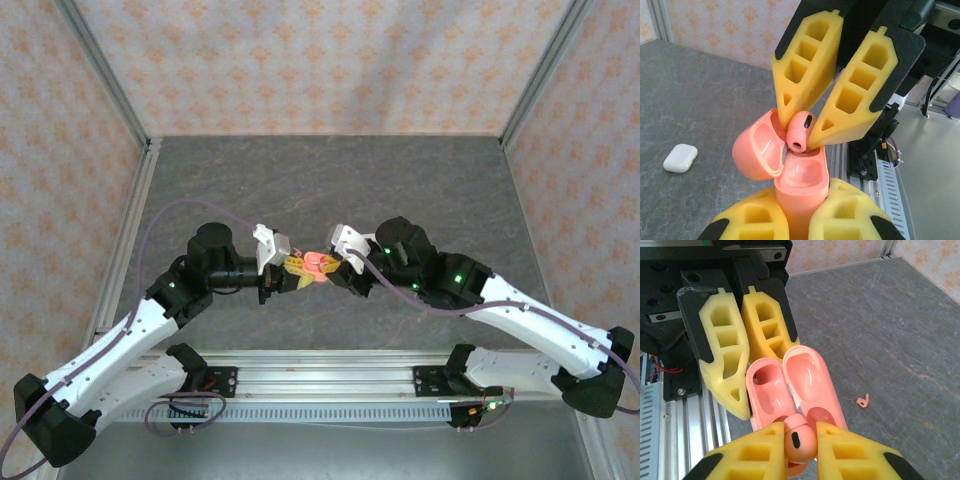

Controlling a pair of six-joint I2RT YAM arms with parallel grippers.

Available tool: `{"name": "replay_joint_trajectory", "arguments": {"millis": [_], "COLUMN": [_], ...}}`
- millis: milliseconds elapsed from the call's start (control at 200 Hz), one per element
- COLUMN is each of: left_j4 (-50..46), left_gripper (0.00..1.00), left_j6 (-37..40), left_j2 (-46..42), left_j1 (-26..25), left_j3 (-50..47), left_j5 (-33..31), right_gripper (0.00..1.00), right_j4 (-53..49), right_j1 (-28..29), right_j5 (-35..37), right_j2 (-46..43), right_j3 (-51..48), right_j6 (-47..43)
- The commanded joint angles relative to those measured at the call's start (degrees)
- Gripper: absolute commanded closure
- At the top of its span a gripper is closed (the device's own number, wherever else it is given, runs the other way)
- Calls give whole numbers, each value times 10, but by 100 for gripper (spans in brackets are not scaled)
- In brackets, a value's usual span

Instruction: Insert wireless bluetooth earbuds into charging case

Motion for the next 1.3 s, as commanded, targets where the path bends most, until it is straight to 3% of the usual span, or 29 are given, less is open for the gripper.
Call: {"name": "replay_joint_trajectory", "arguments": {"millis": [0, 185, 470, 886, 1296], "left_j4": [43, 39, 32, 94, 91], "left_gripper": [100, 100, 100, 100, 100], "left_j6": [-4, 2, 6, 7, 13], "left_j2": [-11, -13, -18, -59, -95], "left_j1": [-7, -7, -8, -8, -8], "left_j3": [25, 22, 20, -46, -64], "left_j5": [1, -6, -13, -68, -98], "right_gripper": [77, 69, 68, 63, 77], "right_j4": [-5, 4, 15, -8, 38], "right_j1": [6, 6, 5, 4, 3], "right_j5": [-37, -24, -37, 63, -2], "right_j2": [-2, -25, -33, -55, 35], "right_j3": [8, 4, 11, 61, 55], "right_j6": [7, 19, 58, 239, 333]}}
